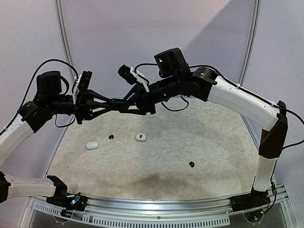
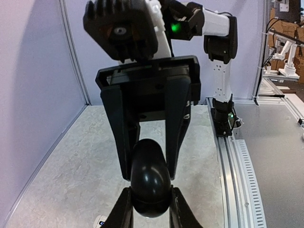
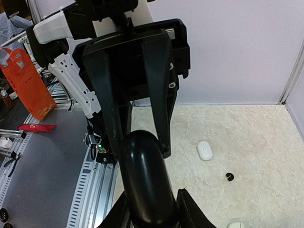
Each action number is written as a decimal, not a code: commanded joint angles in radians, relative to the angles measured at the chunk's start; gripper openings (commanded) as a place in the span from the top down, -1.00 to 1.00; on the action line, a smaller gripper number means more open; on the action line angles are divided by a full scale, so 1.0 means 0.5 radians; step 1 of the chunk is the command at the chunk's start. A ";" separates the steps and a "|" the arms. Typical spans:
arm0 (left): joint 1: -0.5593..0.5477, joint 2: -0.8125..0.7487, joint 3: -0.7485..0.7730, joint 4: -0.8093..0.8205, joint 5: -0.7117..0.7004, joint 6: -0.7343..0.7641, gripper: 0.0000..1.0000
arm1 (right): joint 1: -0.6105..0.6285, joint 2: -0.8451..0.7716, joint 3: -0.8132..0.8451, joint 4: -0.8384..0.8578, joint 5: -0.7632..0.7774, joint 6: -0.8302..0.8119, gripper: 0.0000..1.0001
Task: Insert the wireless bluetooth earbuds into the charging case
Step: Pass from the left arm to the right, then pass from the right arm to the left
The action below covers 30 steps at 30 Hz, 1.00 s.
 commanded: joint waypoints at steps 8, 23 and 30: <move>-0.018 0.000 -0.081 0.216 0.002 -0.302 0.95 | 0.005 0.003 0.052 -0.051 0.021 -0.017 0.92; -0.010 -0.123 -0.402 0.699 0.013 -0.461 -0.50 | 0.062 -0.141 0.105 -0.195 0.232 -0.094 1.00; -0.021 -0.084 -0.398 0.817 0.088 -0.418 -0.09 | 0.101 -0.117 0.156 -0.257 0.294 -0.137 1.00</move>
